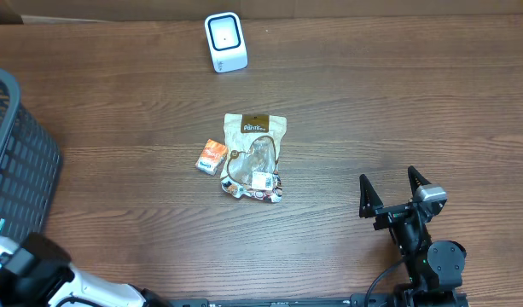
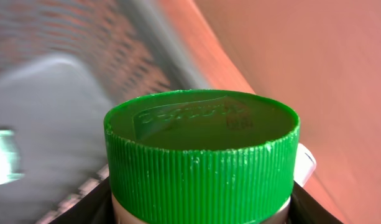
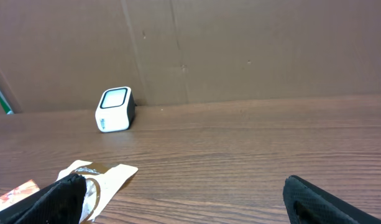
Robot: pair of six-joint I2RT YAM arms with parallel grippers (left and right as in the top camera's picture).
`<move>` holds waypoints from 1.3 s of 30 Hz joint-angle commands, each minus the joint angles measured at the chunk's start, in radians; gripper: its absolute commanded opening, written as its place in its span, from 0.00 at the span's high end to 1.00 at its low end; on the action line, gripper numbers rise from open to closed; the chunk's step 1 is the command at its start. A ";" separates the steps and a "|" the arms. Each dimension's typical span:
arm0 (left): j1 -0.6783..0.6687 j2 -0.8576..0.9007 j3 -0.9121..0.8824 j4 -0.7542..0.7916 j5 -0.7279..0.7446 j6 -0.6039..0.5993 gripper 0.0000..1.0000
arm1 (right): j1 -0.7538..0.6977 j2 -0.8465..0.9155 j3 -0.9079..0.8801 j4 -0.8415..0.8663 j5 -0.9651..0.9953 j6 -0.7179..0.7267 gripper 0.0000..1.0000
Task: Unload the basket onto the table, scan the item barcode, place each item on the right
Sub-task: 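Reach the left gripper into the basket and grasp a green-capped bottle, then lift the green-capped bottle out and move it toward the scanner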
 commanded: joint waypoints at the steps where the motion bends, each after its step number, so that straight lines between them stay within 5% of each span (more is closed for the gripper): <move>1: -0.136 -0.074 0.040 -0.034 0.036 0.042 0.69 | 0.006 -0.012 -0.011 0.006 0.003 0.007 0.00; 11: -0.583 -0.081 -0.027 -0.182 -0.325 0.077 0.71 | 0.006 -0.012 -0.011 0.006 0.003 0.007 0.00; 20: -0.715 -0.082 -0.253 -0.169 -0.447 0.020 0.77 | 0.006 -0.012 -0.011 0.006 0.003 0.007 0.00; 39: -0.850 -0.083 -0.809 0.356 -0.570 -0.052 0.81 | 0.006 -0.012 -0.011 0.006 0.003 0.007 0.00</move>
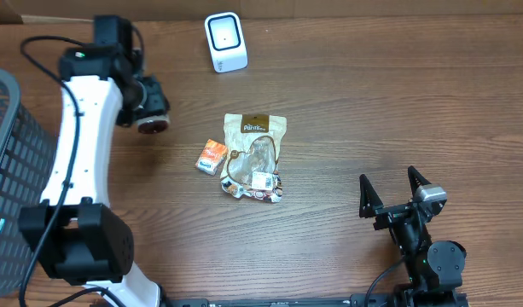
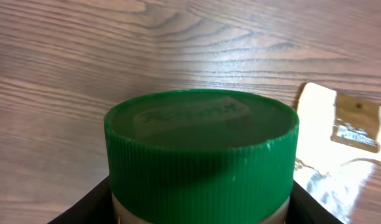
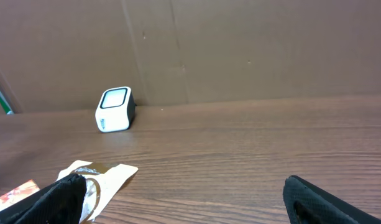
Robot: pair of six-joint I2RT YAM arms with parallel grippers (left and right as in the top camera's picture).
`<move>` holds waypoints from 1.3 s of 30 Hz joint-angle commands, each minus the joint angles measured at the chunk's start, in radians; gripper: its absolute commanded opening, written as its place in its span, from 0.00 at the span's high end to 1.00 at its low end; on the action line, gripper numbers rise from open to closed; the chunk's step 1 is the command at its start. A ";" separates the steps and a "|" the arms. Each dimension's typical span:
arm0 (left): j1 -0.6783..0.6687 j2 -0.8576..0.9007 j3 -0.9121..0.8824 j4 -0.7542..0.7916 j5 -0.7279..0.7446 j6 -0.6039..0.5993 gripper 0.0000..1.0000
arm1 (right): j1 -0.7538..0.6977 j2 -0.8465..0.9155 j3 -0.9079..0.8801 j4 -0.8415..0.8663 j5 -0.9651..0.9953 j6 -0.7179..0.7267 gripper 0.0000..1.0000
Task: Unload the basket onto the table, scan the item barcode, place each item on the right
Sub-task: 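Lift the green-capped bottle out and move it toward the scanner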
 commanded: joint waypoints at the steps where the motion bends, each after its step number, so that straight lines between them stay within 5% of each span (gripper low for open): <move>1: -0.026 -0.033 -0.081 0.066 -0.081 -0.050 0.82 | 0.006 -0.012 -0.011 0.005 0.003 0.007 0.00; 12: -0.109 -0.158 -0.316 0.303 -0.179 -0.098 0.87 | 0.006 -0.012 -0.011 0.005 0.003 0.007 0.00; 26: -0.225 -0.561 -0.554 0.470 -0.333 -0.088 0.87 | 0.006 -0.012 -0.011 0.005 0.003 0.007 0.00; 29: -0.211 -0.542 -0.649 0.551 -0.335 -0.063 0.88 | 0.006 -0.012 -0.011 0.005 0.003 0.007 0.00; 30: -0.206 -0.528 -0.676 0.579 -0.335 -0.063 0.96 | 0.006 -0.012 -0.011 0.005 0.003 0.007 0.00; 39: -0.193 -0.304 -0.744 0.837 -0.335 0.118 0.96 | 0.006 -0.012 -0.011 0.005 0.003 0.007 0.00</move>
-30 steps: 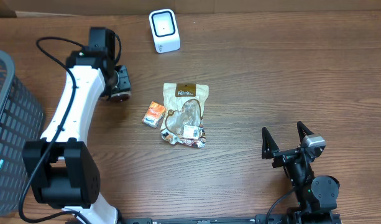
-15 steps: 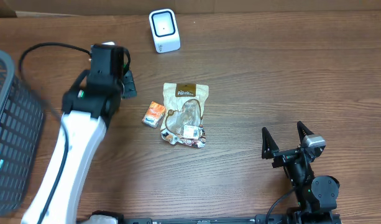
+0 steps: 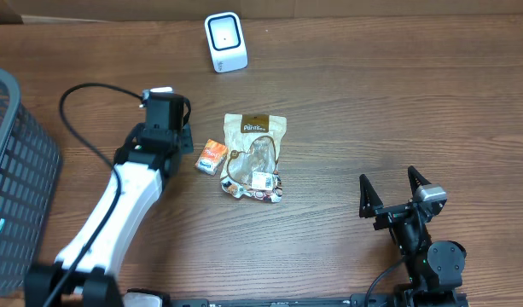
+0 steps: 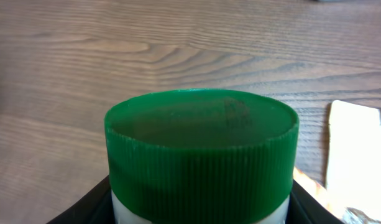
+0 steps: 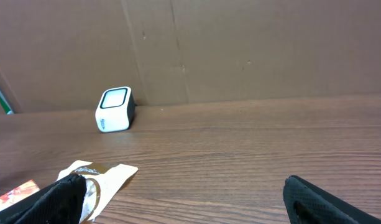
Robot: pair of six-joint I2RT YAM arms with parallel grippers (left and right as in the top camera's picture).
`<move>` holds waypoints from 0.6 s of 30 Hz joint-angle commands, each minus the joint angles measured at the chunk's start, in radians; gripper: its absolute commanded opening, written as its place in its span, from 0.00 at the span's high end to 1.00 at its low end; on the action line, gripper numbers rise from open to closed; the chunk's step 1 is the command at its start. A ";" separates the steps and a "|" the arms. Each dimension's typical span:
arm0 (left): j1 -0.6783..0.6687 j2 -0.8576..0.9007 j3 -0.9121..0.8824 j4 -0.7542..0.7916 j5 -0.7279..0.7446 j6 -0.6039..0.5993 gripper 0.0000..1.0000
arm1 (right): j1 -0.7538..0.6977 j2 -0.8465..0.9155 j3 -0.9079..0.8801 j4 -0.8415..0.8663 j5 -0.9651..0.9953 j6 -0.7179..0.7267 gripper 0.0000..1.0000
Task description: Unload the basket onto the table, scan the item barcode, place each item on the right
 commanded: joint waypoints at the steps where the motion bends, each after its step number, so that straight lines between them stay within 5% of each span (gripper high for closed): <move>1: 0.006 0.068 0.010 0.084 -0.024 0.119 0.96 | 0.006 -0.012 -0.011 0.006 0.003 0.007 0.00; 18: 0.007 0.328 0.010 0.415 -0.024 0.127 0.96 | 0.006 -0.012 -0.011 0.006 0.003 0.007 0.00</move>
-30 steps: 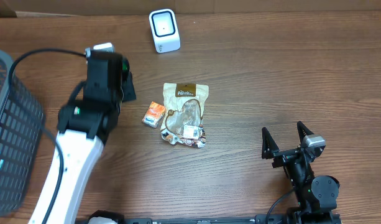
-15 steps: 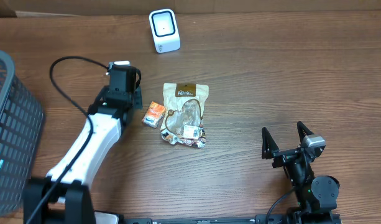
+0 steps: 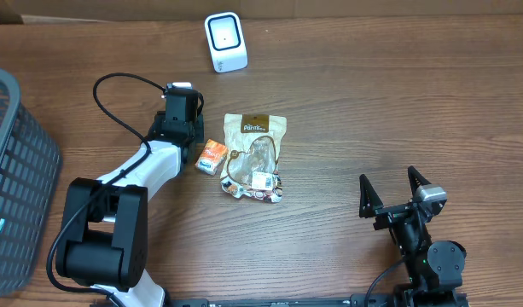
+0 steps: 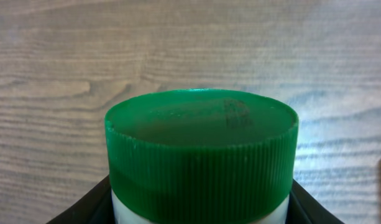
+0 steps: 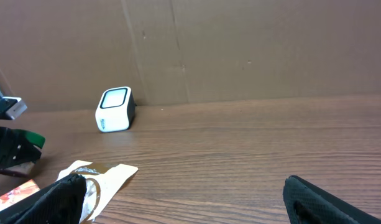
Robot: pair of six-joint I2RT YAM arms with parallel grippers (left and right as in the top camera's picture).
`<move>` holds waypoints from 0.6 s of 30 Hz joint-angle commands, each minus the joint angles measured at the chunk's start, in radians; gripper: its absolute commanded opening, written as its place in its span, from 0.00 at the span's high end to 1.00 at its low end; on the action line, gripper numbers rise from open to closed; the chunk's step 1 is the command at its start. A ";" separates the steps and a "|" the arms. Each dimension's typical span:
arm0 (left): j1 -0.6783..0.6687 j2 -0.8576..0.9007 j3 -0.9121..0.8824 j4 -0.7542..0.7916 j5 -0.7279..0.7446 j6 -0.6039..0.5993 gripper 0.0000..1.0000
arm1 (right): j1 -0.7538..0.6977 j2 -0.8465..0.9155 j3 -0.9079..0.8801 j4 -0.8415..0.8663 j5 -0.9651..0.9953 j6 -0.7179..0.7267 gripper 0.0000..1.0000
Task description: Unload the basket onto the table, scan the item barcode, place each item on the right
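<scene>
A bottle with a green ribbed cap (image 4: 201,143) and white body fills the left wrist view, with black fingers (image 4: 84,208) on both sides. My left gripper (image 3: 183,126) is shut on it, just left of the small orange packet (image 3: 212,156) and below the white scanner (image 3: 225,41). The right wrist view shows the green cap (image 5: 32,139) at its left edge. A snack pouch (image 3: 255,153) lies mid-table. My right gripper (image 3: 396,198) stands open near the front right, holding nothing.
A dark mesh basket (image 3: 14,162) stands at the left edge. A brown cardboard wall (image 5: 240,50) rises behind the scanner (image 5: 114,109). The left arm's cable (image 3: 116,98) loops over the table left of the gripper.
My left gripper, still shut on the bottle, has shifted a little right and farther back, toward the scanner. Its camera now faces bare wood instead of the pouch's edge. The right arm is unmoved.
The left gripper held the green-capped bottle over the basket at the near left. Then it was far back, left of the scanner. Then it was nearer, beside the orange packet, and now sits slightly closer to the scanner. The right gripper stayed open throughout.
</scene>
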 commanded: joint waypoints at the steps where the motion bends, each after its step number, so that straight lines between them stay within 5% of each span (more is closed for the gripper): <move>1: 0.007 0.003 0.010 0.027 -0.017 0.019 0.96 | 0.005 -0.012 -0.011 0.006 0.003 0.007 0.00; 18: 0.006 0.067 -0.009 0.017 0.032 0.014 0.96 | 0.005 -0.012 -0.011 0.006 0.003 0.007 0.00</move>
